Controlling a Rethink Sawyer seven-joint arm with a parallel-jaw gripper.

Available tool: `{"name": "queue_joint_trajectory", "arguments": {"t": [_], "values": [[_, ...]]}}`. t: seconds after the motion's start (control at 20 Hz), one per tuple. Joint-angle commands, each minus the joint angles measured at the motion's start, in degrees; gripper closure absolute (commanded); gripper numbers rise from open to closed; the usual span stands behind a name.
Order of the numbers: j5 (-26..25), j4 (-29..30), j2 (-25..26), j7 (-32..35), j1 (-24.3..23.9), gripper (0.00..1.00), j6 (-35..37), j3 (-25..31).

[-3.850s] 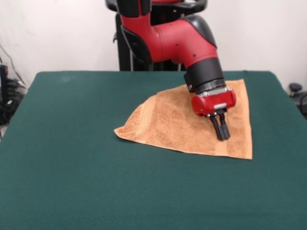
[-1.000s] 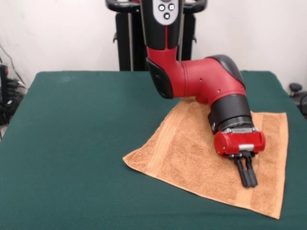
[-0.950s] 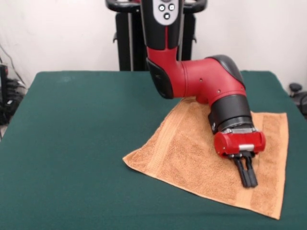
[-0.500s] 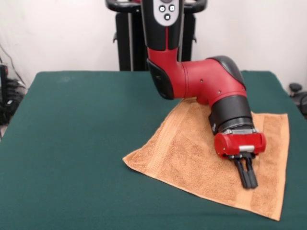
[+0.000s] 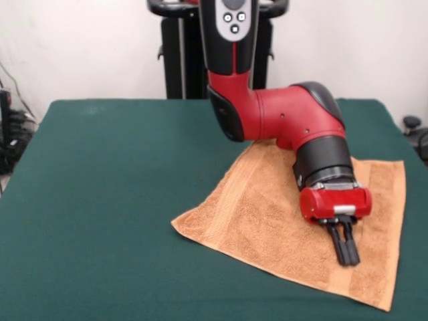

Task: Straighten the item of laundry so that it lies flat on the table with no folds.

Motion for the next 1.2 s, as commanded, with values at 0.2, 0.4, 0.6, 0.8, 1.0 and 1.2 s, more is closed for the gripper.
{"name": "queue_joint_trajectory", "arguments": {"t": [0.2, 0.4, 0.6, 0.8, 1.0, 1.2], "values": [[6.99, -5.39, 4.1, 7.0, 2.44, 1.0, 4.26, 1.75], [7.97, -5.84, 4.13, 6.85, 2.83, 1.0, 4.4, 1.83], [8.54, -6.36, 4.31, 6.87, 3.14, 1.0, 4.44, 1.85], [6.75, -6.11, 4.62, 7.47, 2.86, 1.0, 4.68, 1.35], [7.12, -5.85, 4.58, 8.04, 2.71, 1.0, 2.52, 1.53], [8.43, -6.36, 5.33, 7.85, 2.88, 1.0, 0.25, 1.7]]}}
